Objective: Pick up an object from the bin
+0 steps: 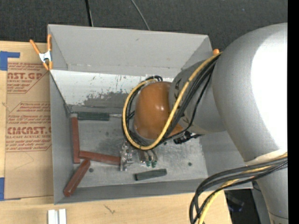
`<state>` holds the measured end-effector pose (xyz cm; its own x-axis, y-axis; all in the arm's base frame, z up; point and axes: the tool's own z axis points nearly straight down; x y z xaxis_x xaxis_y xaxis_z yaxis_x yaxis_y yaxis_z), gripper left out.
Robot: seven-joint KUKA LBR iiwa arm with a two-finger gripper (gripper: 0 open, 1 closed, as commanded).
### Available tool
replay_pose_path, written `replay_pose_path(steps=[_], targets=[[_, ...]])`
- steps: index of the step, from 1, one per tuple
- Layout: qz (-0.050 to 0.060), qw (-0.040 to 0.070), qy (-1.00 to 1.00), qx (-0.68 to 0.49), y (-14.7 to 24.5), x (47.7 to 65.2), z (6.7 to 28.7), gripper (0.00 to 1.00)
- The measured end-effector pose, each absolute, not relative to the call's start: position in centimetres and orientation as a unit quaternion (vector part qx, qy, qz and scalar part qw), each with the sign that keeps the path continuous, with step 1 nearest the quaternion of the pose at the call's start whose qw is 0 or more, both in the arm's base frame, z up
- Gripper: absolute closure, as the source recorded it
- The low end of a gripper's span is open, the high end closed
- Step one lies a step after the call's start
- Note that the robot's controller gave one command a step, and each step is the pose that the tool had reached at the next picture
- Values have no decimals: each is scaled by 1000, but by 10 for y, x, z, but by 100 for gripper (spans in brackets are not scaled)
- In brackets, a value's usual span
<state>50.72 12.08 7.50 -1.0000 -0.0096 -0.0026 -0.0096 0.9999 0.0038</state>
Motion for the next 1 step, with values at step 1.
replay_pose_path(steps=[1], targets=[[2, 1, 1000, -5, 121, 507, 75, 100]])
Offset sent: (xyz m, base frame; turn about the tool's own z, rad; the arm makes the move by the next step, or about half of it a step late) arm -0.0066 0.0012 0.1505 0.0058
